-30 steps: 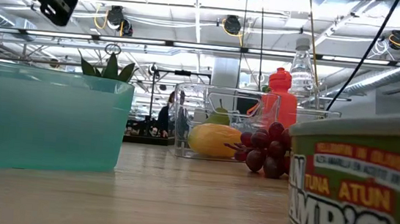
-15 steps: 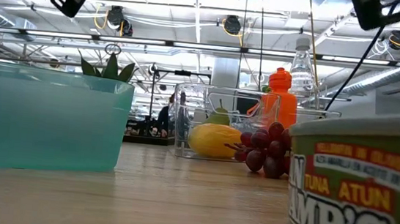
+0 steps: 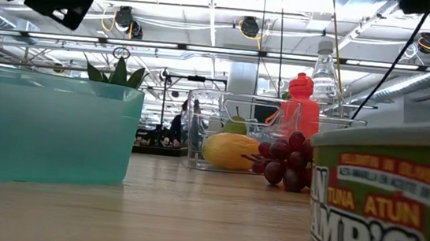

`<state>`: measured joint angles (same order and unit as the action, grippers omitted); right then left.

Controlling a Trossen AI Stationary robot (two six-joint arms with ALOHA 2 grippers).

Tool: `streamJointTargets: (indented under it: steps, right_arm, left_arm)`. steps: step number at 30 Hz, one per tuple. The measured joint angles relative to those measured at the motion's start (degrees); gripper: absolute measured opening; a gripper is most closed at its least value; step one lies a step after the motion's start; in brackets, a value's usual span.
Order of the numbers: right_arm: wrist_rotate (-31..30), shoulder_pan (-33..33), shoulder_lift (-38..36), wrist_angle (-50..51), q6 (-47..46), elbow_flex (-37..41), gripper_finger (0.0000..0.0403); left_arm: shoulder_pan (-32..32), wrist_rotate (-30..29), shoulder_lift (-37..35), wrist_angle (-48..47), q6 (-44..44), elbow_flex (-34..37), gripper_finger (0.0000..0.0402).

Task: Pick & Place Food Item
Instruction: Put the red grapes into the bottom transparent bin

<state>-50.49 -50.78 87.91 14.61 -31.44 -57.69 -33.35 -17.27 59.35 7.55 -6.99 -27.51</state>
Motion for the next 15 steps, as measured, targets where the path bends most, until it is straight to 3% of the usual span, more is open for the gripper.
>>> streamJointTargets:
  steps: [5,15]
  right_arm:
    - [-3.3,-1.1,-1.7,0.2,-0.6,0.0,0.0000]
    - [-3.3,0.2,-2.9,0.3,-5.3,0.0,0.0006]
  left_arm:
    - [2.5,1.3,-4.0,1.2,5.4,0.0,0.0051]
    - [9.0,1.2,-9.6,0.5,3.8,0.0,0.0051]
